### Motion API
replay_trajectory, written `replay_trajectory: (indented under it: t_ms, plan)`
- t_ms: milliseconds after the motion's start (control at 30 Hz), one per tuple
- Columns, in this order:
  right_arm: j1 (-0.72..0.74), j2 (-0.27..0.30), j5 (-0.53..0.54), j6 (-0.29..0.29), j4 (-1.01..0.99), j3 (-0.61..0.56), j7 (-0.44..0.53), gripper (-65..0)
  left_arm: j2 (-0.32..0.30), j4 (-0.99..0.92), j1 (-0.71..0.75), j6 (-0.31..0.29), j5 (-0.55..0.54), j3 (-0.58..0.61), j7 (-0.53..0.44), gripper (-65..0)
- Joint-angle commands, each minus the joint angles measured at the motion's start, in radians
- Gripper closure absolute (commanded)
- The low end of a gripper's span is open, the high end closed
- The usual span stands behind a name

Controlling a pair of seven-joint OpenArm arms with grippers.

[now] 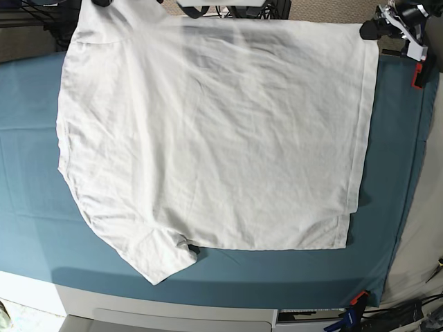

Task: Fold the T-shirt properly
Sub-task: 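Lift the grasped shirt edge with both grippers and pull it toward the robot, then fold the held edge over onto the shirt body and open both grippers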

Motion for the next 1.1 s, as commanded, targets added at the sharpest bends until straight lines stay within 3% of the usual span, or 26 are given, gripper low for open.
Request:
replay_trajectory:
  t_ms: [0,333,600,1067]
  plan:
    - [-0.034,0.006,0.014,0.004,0.012,0.014,0.002,0.0,-0.014,0.014,0.017,-0.008,-0.020,-0.011,-0.003,0.0]
    - [-0.071,0.006,0.017,0.004,0.012,0.014,0.004,0.0,-0.014,0.014,0.014,-0.008,-0.020,-0.011,0.001,0.0]
    - [0.073,0.006,0.042,0.006,0.013,0.014,0.011,0.0,-0.026,0.015,-0.075,-0.008,0.000,-0.011,-0.012,0.0]
    - [0.549,0.009,-0.317,-0.002,0.012,0.005,0.095,0.0,-0.087,0.014,-0.266,0.001,0.140,-0.006,-0.071,0.0]
